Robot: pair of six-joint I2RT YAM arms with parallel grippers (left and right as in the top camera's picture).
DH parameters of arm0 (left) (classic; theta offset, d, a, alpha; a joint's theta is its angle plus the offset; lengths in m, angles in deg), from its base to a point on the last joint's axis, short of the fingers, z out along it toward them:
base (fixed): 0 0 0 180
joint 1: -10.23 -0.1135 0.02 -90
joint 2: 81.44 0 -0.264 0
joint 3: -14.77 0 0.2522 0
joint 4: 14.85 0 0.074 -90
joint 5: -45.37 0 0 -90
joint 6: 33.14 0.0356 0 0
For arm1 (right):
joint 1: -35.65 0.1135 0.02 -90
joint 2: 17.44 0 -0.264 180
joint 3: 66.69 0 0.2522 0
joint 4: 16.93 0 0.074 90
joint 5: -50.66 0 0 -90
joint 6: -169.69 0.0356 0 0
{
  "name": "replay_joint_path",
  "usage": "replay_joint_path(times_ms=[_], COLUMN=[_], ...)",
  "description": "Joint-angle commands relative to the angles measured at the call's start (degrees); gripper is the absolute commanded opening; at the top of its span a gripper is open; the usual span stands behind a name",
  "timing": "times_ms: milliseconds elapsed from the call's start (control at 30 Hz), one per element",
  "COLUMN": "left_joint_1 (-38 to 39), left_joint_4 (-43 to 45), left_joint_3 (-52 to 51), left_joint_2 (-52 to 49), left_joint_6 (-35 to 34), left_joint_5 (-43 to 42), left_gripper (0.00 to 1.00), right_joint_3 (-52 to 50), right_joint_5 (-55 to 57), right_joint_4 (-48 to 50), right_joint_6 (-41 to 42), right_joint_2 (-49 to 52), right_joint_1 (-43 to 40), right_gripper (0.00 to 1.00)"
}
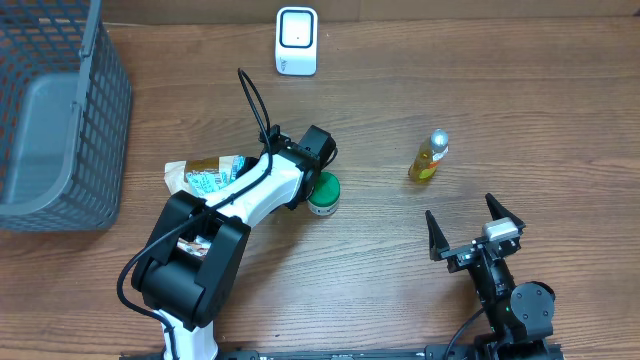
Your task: Scan the item barcode
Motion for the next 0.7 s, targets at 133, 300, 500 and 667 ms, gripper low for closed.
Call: replay_joint_path(times_ms=[133, 300, 500, 667], left_joint_1=[-0.3, -0.3, -0.7, -2.8], left_joint_4=[-0.1, -4.8, -13.9, -19.3], left_joint_3=[0.2, 4.4, 14.4, 21.9], left_joint_2=[-0.2, 0.1, 0.5, 0.5], left_joint_6=[-1.0, -2.2, -3.8, -3.8], left_joint_5=[-4.6, -4.7, -11.1, -18.1], left_gripper=[0.35, 0.37, 0.38, 0.43], right_joint_3=[-0.6, -0.6, -0.6, -0.6], right_joint_5=[0.3, 0.3, 0.3, 0.3], right_joint_4=[0.2, 0.2, 0.2, 0.2], right_joint_6=[0.1, 0.2, 0.1, 0.1], right_joint_2=[-0.6, -0.6, -0.6, -0.6], right_joint_1=[-0.2, -0.2, -0.2, -0.2], right_gripper=[1.0, 1.0, 1.0, 1.0])
